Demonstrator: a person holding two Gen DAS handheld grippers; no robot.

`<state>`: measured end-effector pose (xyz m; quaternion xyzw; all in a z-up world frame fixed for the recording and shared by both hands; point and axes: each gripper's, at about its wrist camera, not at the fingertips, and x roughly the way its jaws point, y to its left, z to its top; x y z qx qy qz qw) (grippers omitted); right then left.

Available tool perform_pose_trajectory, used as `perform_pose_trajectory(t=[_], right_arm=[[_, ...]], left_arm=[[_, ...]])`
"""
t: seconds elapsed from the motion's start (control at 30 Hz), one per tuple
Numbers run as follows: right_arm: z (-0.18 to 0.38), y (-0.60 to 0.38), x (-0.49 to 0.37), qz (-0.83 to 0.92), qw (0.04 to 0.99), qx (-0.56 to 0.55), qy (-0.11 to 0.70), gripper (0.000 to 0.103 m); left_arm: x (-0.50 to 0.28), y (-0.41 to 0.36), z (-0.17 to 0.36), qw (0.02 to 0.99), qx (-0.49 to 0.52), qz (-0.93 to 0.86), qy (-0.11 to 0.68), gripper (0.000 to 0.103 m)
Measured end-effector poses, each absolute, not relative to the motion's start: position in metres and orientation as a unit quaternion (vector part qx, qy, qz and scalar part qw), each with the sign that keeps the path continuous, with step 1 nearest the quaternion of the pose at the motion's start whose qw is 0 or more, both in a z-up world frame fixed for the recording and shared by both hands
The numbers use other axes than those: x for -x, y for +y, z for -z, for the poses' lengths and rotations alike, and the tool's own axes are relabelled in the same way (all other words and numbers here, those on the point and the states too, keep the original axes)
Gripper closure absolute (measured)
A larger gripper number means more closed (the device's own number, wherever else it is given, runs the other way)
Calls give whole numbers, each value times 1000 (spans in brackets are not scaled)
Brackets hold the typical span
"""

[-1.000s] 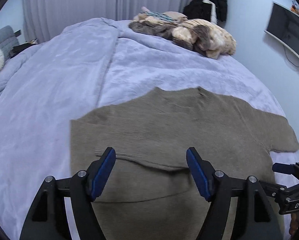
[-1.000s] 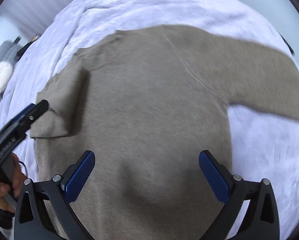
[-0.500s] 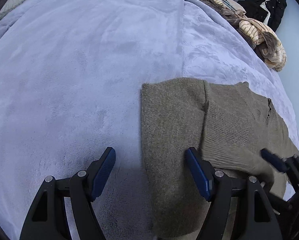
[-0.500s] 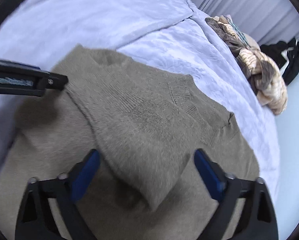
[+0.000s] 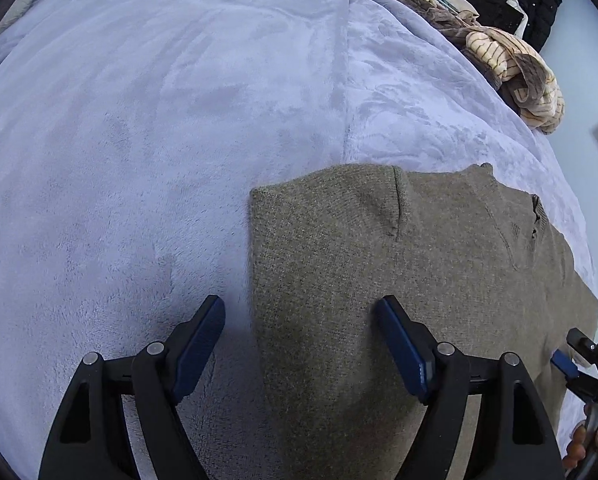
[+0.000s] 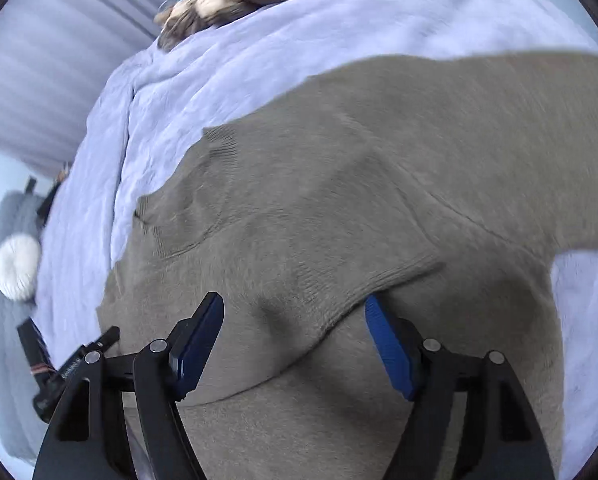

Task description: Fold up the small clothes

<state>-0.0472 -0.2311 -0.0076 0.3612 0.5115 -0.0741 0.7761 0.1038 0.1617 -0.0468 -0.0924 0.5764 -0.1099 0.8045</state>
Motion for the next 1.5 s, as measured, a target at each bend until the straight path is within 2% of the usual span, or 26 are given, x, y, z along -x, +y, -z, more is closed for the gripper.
perform_pose_trajectory(t=[0.03, 0.1, 0.13, 0.17, 0.2, 0.23, 0.37, 0.47, 0.53, 0.57, 0.6, 0.63, 0.67, 0.73, 0.83, 1.03, 1.2, 1.23, 1.27, 1.3, 1.33, 1.5], right_arm=[[13, -237, 50, 79, 766, -387, 507, 26], [18, -246, 54, 91, 752, -427, 494, 26], [20, -250, 51, 97, 746, -441, 489, 32], [21, -251, 48, 98, 744, -445, 488, 43], [19, -251, 43, 92, 746, -440, 491, 85], [11, -248, 38, 85, 758, -421, 492, 94], [-19, -231, 24, 54, 813, -310, 490, 94], [1, -238, 22, 94, 799, -267, 531, 94], [22, -253, 34, 110, 775, -305, 543, 89], [24, -259, 42, 106, 774, -330, 531, 86], [24, -263, 50, 106, 773, -348, 520, 81], [23, -266, 57, 106, 771, -359, 515, 73], [23, -264, 60, 104, 771, -362, 514, 69], [19, -258, 64, 93, 771, -359, 518, 52], [11, -246, 70, 82, 777, -340, 523, 43], [13, -239, 68, 84, 774, -358, 516, 43], [12, -249, 62, 103, 774, -368, 505, 43], [14, -252, 60, 106, 773, -371, 504, 47], [15, -254, 57, 110, 770, -374, 505, 55], [17, -256, 55, 116, 767, -372, 509, 80], [18, -257, 55, 122, 765, -368, 514, 86], [18, -255, 61, 141, 771, -317, 535, 90]], left_arm=[[-104, 160, 47, 806, 92, 111, 575, 27], [-105, 154, 45, 806, 87, 124, 573, 78], [-106, 152, 41, 805, 84, 126, 574, 84], [-106, 153, 36, 806, 94, 131, 569, 86], [-105, 156, 29, 812, 102, 131, 559, 86], [-104, 160, 21, 820, 107, 132, 546, 86], [-107, 174, 29, 826, 87, 109, 546, 86], [-109, 183, 42, 819, 96, 97, 557, 86], [-104, 186, 36, 825, 98, 87, 550, 84], [-101, 187, 33, 827, 90, 78, 549, 67], [-98, 187, 29, 829, 76, 64, 551, 34], [-94, 189, 26, 831, 65, 55, 549, 22], [-87, 191, 19, 839, 65, 62, 537, 18], [-75, 195, 11, 839, 72, 92, 532, 18], [-58, 193, 12, 821, 79, 121, 553, 18], [-41, 159, 32, 816, -8, 91, 571, 18], [-34, 162, 43, 816, 17, 75, 573, 16], [-33, 164, 44, 814, 23, 71, 575, 14], [-33, 166, 46, 813, 27, 66, 578, 12], [-32, 167, 46, 812, 29, 65, 579, 12], [-32, 168, 47, 812, 29, 64, 580, 12], [-30, 163, 45, 814, 7, 57, 578, 12]])
